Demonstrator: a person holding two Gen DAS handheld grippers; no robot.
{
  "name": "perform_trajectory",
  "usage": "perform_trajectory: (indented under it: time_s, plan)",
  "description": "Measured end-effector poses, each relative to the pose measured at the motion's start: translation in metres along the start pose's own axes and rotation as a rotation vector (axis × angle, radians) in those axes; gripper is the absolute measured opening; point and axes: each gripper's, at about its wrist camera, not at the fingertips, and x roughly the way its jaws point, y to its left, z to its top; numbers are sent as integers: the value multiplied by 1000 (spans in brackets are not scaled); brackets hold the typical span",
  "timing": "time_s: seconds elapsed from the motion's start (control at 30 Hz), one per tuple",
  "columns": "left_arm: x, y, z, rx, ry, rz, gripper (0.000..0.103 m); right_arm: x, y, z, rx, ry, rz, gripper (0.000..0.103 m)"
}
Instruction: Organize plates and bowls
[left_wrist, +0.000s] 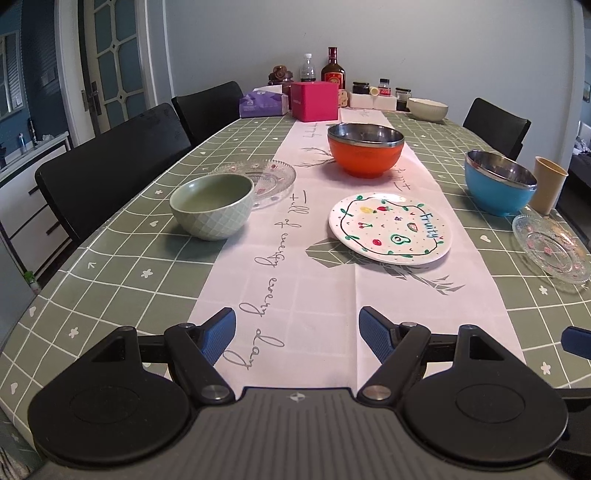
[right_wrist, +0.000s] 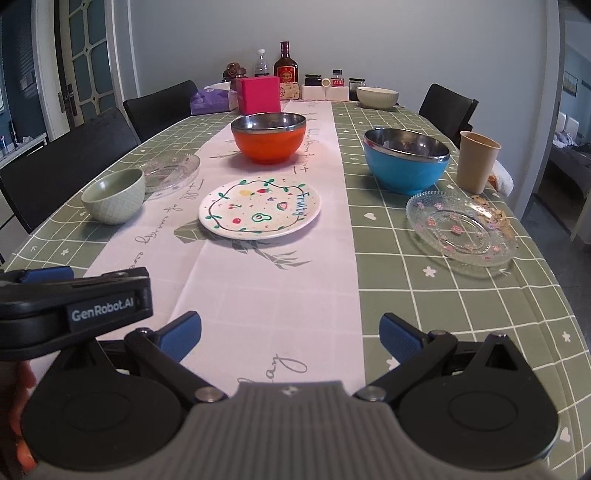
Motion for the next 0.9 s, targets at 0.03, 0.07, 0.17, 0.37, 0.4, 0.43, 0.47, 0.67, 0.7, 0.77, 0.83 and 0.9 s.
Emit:
perform_trajectory:
  time_s: [0.03, 0.07, 0.17, 0.37, 0.4, 0.43, 0.47, 0.67, 0.7, 0.77, 0.83, 0.9]
  plan:
    - [1, -1, 2, -1, 5, 4, 89, 0, -1, 2, 1, 2, -7, 100]
    - [2, -3, 5, -2, 7, 7, 88, 0, -1, 4, 3, 3, -14, 100]
    - [3, -5, 14, -18, 4, -1, 86, -3, -7, 11, 20, -4, -31, 100]
    - [-7, -9, 44, -52, -30, -27, 86, -7, -26, 27, 80, 7, -67, 100]
    - [-9, -10, 50, -51, -35, -33, 86, -8, -29, 32, 93, 11, -65, 100]
    - [-11, -12, 55, -45, -39, -38, 86, -10, -34, 37, 106, 12, -64, 100]
    - [-12, -15, 60, -35, -43, -45, 86, -12, -37, 43, 119, 11, -65, 100]
    - [-18, -41, 94, 36, -65, -100, 86, -33, -69, 88, 203, -17, -47, 100]
    - [-17, -47, 101, 47, -67, -108, 86, -35, -74, 96, 197, -20, -53, 100]
    - [-14, -59, 113, 67, -69, -131, 86, -37, -86, 113, 174, -19, -44, 100]
    - [-8, -71, 124, 88, -78, -155, 86, -36, -101, 130, 165, -7, -14, 100]
    - [2, -84, 134, 101, -89, -176, 86, -31, -116, 147, 164, 8, -9, 100]
